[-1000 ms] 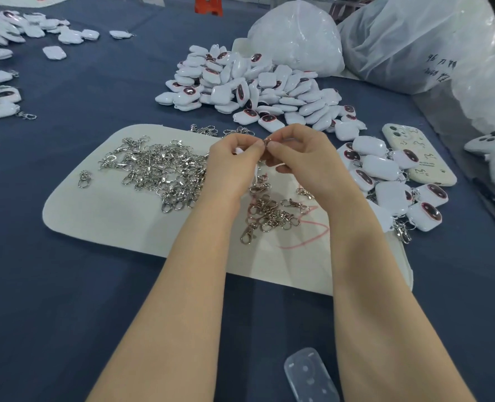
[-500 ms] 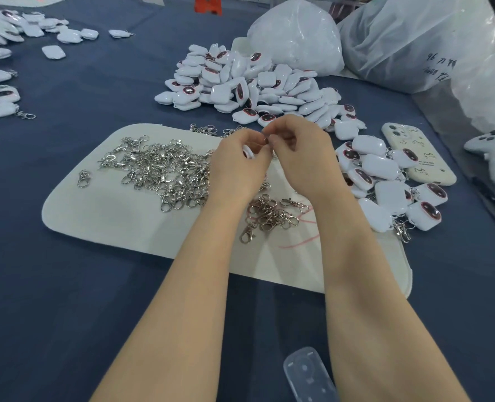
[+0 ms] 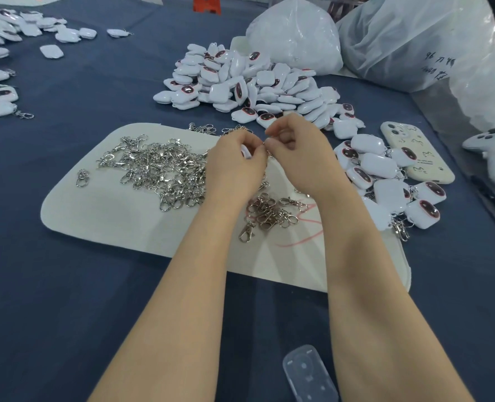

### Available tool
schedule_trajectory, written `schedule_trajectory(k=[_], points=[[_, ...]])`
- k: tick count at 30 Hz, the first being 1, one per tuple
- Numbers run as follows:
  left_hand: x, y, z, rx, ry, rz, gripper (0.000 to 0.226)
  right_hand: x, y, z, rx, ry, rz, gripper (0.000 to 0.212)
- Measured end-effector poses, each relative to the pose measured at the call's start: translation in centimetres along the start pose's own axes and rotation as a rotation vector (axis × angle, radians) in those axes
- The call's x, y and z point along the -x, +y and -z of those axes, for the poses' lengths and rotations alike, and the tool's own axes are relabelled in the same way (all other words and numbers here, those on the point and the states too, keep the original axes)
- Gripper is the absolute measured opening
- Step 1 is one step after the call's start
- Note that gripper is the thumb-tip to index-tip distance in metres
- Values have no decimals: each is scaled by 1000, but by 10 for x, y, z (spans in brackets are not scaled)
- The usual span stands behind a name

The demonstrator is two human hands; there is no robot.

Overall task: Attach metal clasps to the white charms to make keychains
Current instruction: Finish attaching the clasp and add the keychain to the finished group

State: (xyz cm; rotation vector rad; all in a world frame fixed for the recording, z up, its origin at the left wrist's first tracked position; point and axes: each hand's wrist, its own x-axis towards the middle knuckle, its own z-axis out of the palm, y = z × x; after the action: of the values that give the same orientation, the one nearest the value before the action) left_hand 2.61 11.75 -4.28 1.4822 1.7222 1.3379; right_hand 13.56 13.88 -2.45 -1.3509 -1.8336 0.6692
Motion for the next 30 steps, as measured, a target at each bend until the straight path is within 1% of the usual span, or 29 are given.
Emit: schedule_trajectory(k=[3,5,7,12,16,19,21,25,30], points=[[-1,0,-1,202,35,93,10,0,0,-1,-105,5,-51,11],[-1,1,-1,262,47,130,17,1,-1,-2,-143,38,-44,12],[-2,1,-2,249,46,125,20,0,-1,-3,-153,78,-22,15],[-1,-1,-3,210,39,94,6,-1,0,-10,-118,117,13,17],[-1,-1,-4,217,51,109,17,-1,0,-10,-167,152,5,14],[-1,-1,-5,229,83,120,24,-1,0,-9,-131,127,3,11],[-1,-2,-4,220,89,109,23,-1,-1,-9,-119,104,4,10],[-2,-3,-2,194,69,69,9,-1,0,-9,-121,90,6,12],[-2,-3,-2,90,24,23,16,-1,3,-10,-77,125,29,15]])
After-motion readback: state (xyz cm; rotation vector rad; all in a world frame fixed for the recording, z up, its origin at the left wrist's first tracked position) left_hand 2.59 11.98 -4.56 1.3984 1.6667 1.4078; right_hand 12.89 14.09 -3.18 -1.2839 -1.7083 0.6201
